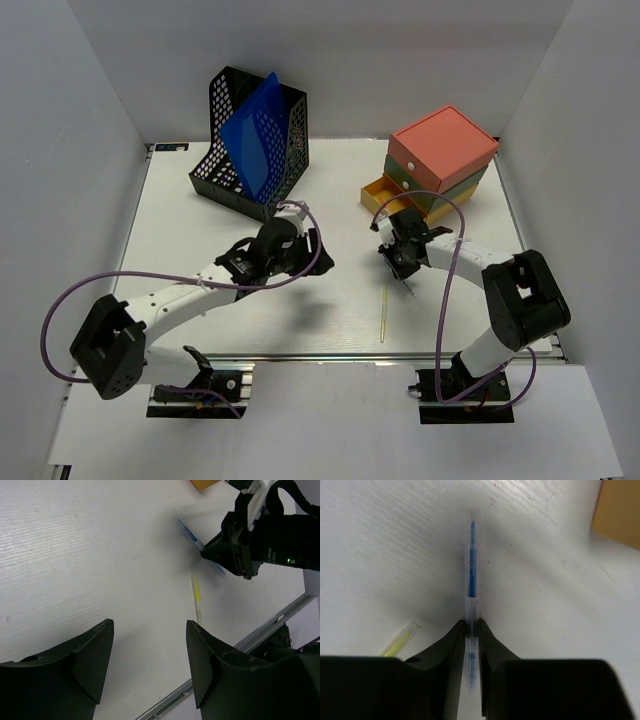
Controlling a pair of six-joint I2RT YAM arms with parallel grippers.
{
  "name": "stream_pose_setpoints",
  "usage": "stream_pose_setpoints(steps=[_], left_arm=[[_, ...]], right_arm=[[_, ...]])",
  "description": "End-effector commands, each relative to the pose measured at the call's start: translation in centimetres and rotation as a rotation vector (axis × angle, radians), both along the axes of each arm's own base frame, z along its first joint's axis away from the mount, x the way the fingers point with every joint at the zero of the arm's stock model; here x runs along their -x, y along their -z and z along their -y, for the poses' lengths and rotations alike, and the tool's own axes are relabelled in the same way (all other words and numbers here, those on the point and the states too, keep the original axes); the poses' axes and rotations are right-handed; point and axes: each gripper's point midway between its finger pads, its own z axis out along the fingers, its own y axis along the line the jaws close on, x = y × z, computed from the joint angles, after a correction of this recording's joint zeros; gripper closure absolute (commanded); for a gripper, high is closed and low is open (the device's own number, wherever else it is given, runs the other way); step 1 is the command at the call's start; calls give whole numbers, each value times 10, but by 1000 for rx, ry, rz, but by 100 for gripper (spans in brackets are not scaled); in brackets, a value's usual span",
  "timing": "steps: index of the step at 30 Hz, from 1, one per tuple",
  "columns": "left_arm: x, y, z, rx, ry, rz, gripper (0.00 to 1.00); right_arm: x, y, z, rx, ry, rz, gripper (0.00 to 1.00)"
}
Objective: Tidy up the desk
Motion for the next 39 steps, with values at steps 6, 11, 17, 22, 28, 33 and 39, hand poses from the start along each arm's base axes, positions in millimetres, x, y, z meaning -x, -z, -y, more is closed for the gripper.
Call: stream_pose_setpoints(steps=[6, 11, 17, 22, 28, 33, 39], left_arm=[[4, -11, 27, 13, 131, -7, 31], [4, -16, 33, 39, 148, -8, 31], [7, -9, 58, 48, 190, -57, 31], [3, -1, 76, 67, 153, -114, 30], [10, 4, 95, 52, 170, -147, 29], [13, 13, 105, 38, 172, -174, 28], [23, 22, 117, 24, 183, -201, 27]], right_arm=[[-6, -3, 5, 26, -33, 23, 100], [-11, -59, -25, -160, -243, 62, 100], [-56, -153, -44, -259, -311, 222, 100], [-109, -198, -39, -275, -179, 285, 100], [-156, -173, -25, -201, -87, 287, 100], [-173, -167, -18, -181, -74, 302, 100], [-178, -141, -7, -115, -69, 284, 96]])
